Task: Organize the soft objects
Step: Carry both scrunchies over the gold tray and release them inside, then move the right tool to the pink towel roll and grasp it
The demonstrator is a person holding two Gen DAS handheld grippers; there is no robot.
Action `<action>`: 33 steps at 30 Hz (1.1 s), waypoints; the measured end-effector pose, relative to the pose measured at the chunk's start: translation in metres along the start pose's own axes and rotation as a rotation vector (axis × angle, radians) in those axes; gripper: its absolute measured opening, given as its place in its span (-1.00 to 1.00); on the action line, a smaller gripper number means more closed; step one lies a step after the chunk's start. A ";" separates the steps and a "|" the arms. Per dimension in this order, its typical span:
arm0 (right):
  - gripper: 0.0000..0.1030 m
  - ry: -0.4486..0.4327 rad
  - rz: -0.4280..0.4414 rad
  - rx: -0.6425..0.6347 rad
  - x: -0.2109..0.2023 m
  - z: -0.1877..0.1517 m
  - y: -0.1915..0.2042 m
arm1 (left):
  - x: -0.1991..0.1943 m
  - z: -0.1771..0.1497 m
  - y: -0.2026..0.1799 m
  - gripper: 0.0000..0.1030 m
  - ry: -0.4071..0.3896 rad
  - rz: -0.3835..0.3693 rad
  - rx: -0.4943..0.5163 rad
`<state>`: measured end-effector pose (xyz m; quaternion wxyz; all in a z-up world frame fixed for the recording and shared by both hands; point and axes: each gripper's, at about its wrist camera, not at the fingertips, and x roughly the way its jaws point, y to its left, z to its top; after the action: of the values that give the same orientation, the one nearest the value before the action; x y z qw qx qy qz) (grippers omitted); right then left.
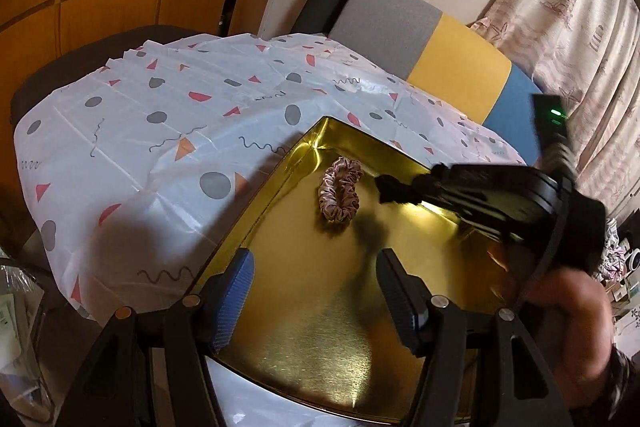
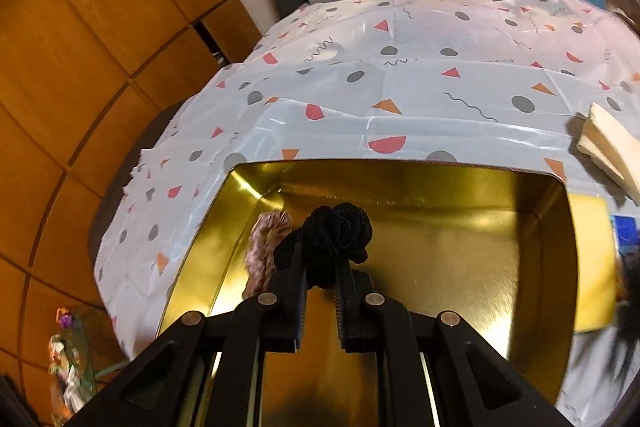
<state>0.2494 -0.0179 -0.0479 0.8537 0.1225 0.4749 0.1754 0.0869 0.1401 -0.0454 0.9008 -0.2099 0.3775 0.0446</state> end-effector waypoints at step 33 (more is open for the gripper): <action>0.44 -0.195 -0.288 -0.106 -0.126 -0.071 -0.075 | -0.016 -0.050 -0.079 0.25 0.076 -0.304 0.264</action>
<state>0.1407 -0.1356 -0.0158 0.9173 0.0246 0.3924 0.0635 0.0619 0.0489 -0.0380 0.9020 -0.1460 0.3778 -0.1497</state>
